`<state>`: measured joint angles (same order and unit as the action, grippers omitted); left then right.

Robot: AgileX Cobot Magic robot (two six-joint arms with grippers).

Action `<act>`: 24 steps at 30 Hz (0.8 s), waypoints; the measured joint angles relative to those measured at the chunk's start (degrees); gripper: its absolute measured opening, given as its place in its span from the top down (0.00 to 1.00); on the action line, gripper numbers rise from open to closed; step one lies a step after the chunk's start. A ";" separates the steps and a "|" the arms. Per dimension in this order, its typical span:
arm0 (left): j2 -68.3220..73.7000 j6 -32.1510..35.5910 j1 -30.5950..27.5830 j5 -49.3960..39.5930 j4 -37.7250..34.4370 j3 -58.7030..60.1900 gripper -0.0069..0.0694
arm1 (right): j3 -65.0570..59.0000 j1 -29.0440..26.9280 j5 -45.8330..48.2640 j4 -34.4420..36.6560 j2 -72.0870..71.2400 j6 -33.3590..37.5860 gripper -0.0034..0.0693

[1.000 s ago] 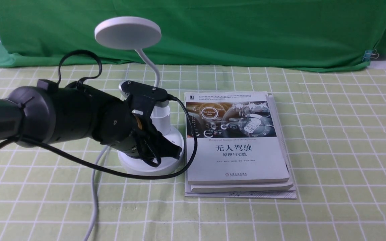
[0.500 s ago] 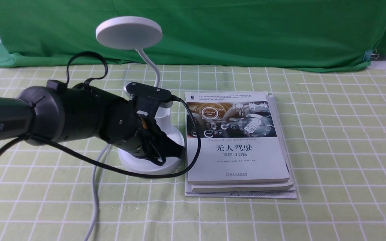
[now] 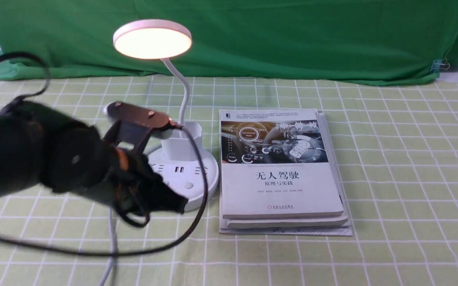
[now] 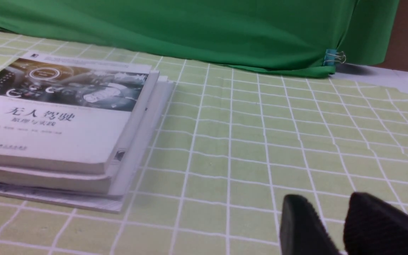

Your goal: Turn on the table lamp on the green coffee tablecloth with your hand.

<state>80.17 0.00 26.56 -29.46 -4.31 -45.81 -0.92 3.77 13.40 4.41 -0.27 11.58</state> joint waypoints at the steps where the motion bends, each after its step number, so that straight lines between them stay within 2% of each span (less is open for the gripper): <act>1: -3.13 0.00 0.14 0.32 -1.03 2.53 0.89 | 0.00 0.00 0.00 0.00 0.00 0.00 0.62; 5: -20.03 0.59 0.34 3.44 -4.30 13.57 0.89 | 0.00 0.00 0.00 0.00 0.00 -0.06 0.62; 13: -47.78 0.59 0.34 10.11 -5.07 24.28 0.89 | 0.00 0.00 0.00 0.00 0.00 -0.06 0.62; 24: -54.76 0.00 0.34 11.69 -4.70 26.10 0.88 | 0.00 0.00 0.00 0.00 0.00 -0.06 0.62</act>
<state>25.42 0.00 26.89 -17.77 -9.02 -19.71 -0.92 3.77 13.40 4.41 -0.27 11.52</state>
